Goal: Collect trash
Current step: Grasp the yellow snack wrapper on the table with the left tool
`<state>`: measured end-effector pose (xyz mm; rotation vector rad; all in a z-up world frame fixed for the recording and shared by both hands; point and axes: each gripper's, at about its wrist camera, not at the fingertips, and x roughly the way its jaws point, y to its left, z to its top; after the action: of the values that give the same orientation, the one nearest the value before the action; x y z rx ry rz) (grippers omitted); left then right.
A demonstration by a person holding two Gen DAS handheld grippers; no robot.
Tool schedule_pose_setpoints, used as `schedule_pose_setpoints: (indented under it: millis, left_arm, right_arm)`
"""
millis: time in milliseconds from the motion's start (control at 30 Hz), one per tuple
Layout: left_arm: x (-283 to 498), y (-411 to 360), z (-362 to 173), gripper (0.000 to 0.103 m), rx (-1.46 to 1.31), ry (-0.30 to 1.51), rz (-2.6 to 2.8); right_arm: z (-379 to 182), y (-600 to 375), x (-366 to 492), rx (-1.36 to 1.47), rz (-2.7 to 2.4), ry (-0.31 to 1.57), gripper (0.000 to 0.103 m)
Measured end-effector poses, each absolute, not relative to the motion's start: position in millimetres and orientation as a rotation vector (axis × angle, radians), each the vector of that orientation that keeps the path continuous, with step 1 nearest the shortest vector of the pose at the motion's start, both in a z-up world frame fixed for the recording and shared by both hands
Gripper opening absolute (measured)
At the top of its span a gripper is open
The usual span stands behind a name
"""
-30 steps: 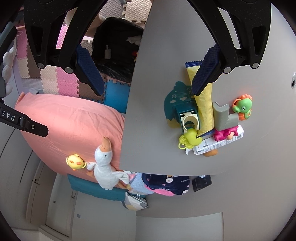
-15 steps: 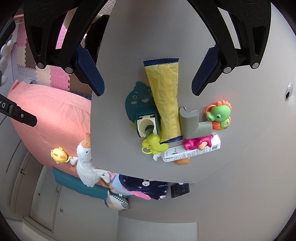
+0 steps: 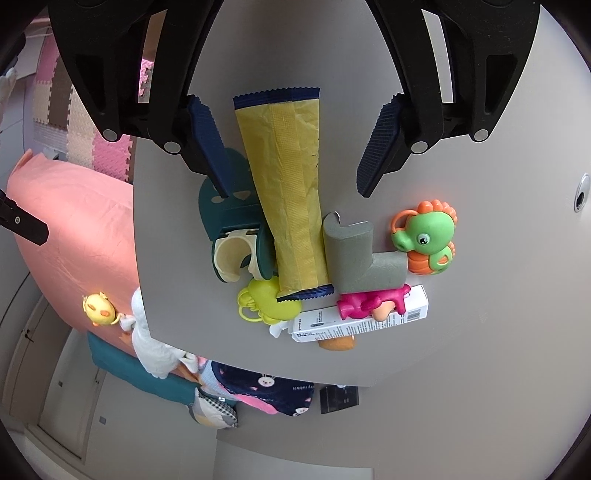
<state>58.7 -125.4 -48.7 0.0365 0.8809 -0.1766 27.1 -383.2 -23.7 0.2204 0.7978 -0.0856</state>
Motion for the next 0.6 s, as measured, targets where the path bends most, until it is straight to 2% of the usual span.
schedule_pose_setpoints:
  millis: [100, 267, 533, 600]
  left_arm:
    - [66.5, -123.6, -53.9, 0.058, 0.029, 0.895, -0.173]
    - [74.9, -122.7, -59.5, 0.055, 0.023, 0.909, -0.178]
    - [81.7, -117.0, -63.7, 0.020, 0.022, 0.908, -0.163]
    - [81.2, -113.6, -61.7, 0.018, 0.014, 0.899, -0.167]
  right_arm:
    - [-26.5, -380.9, 30.7, 0.219, -0.079, 0.803, 0.075]
    - [-31.0, -375.7, 37.1, 0.214, -0.067, 0.813, 0.075]
    - [-37.3, -364.8, 46.2, 0.205, -0.052, 0.827, 0.075]
    - [-38.4, -361.0, 48.3, 0.202, -0.047, 0.832, 0.075]
